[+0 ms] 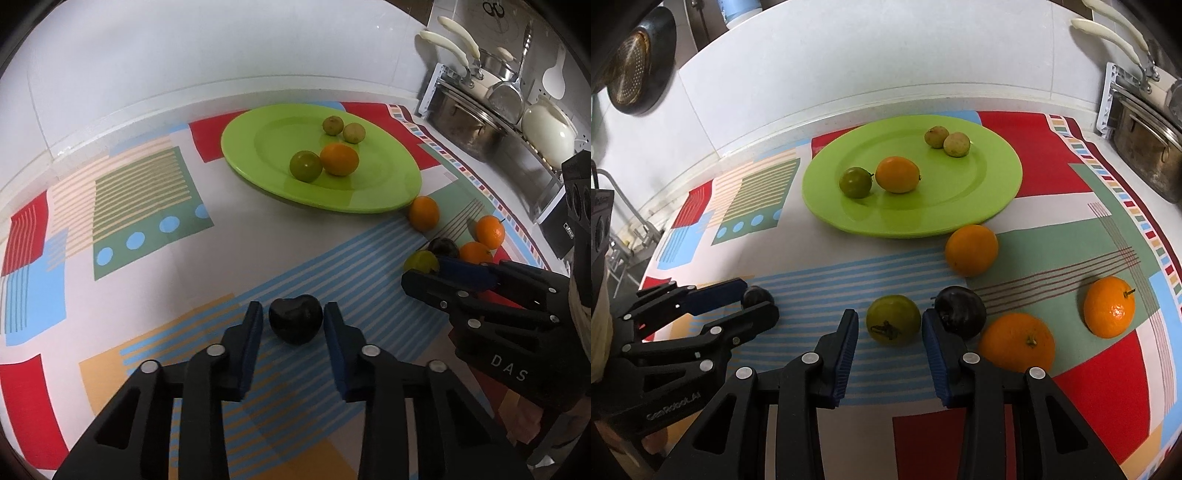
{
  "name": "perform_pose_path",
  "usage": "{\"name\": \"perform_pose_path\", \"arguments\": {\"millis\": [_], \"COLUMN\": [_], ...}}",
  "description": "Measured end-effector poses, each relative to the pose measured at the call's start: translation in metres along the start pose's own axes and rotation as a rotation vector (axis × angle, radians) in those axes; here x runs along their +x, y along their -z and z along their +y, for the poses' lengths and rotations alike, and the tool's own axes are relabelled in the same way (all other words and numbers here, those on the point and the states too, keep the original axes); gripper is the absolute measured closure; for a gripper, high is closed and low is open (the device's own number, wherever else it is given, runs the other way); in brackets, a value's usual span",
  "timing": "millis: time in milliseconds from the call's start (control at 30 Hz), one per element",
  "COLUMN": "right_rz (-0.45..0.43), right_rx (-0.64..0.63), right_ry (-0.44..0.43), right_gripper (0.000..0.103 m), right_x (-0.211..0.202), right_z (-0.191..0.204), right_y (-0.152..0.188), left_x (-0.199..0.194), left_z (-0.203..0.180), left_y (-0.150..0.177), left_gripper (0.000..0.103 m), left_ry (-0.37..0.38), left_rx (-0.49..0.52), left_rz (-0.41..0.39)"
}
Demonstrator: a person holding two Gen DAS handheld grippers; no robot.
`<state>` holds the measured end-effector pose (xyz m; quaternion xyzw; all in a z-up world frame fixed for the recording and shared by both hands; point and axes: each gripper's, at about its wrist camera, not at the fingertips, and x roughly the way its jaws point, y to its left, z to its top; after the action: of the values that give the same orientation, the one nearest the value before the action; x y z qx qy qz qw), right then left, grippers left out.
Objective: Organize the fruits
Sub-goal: 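Grasp the dark plum with the left tool while the right tool grasps the green tomato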
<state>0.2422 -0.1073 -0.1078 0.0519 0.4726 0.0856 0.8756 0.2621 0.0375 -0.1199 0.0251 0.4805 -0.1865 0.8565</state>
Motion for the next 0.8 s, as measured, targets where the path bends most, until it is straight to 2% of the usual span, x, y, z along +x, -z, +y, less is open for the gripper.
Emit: {"name": "perform_pose_path", "arguments": {"millis": [200, 800], "right_rz": [-0.004, -0.079], "right_rx": [-0.004, -0.023], "right_ry": [-0.003, -0.034], "right_gripper": [0.072, 0.072], "right_x": [-0.003, -0.045], "right_z": [0.000, 0.009], "right_y": [0.000, -0.002], "left_x": [-0.003, -0.053], "left_z": [-0.003, -0.023], "left_y": [0.000, -0.009], "left_gripper": [0.074, 0.074], "left_ry": [0.005, 0.021], "left_rx": [0.006, 0.048], "left_rz": [-0.005, -0.107]}}
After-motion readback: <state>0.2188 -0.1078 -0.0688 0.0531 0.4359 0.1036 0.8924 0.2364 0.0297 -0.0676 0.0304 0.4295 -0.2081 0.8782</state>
